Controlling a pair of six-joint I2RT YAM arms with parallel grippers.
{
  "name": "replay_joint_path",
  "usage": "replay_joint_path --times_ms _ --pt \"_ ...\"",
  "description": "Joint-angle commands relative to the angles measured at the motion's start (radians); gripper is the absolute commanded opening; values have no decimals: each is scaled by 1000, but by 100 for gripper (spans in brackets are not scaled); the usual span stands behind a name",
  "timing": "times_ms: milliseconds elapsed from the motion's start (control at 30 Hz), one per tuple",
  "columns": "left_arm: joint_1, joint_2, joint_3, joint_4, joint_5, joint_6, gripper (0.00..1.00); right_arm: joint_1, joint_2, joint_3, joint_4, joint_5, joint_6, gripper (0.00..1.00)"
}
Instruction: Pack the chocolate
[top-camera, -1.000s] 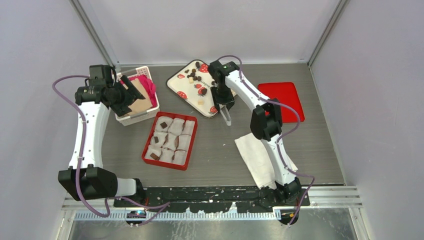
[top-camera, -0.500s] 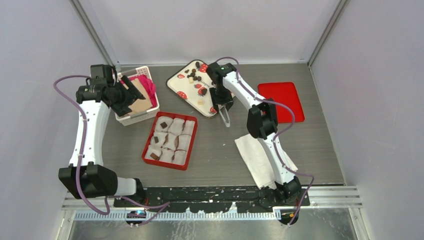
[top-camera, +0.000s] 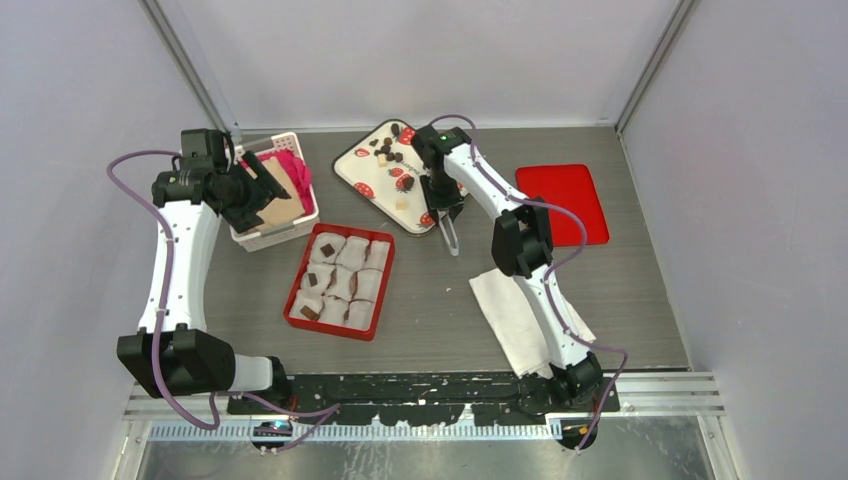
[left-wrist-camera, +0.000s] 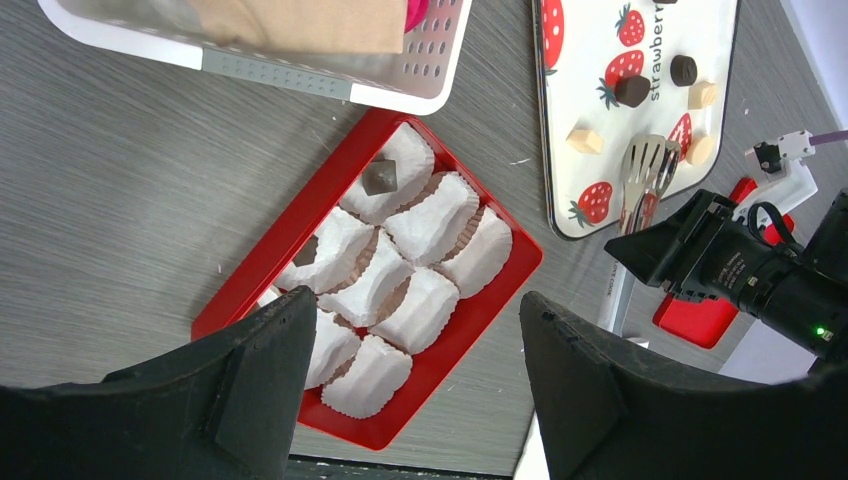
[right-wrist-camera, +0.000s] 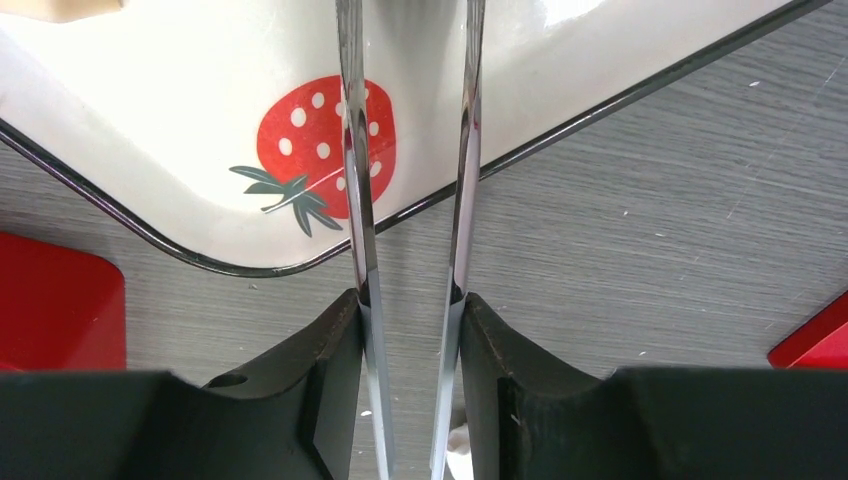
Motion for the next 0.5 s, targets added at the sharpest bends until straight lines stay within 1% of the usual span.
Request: replay_joint_path --times_ms 0,100,267,433,467 --pt "6 -12 32 28 -10 -5 75 1 -68 30 11 8 -6 17" --pt "5 -11 31 28 -9 -6 75 2 -139 -23 31 -4 -5 11" --pt "6 -14 28 32 1 -11 75 31 -301 -160 77 -17 -7 10" --pt "6 -8 30 34 1 -7 75 123 -430 -265 84 -55 -19 8" --pt "5 -8 30 34 2 -6 75 149 -449 -281 81 -85 -23 8"
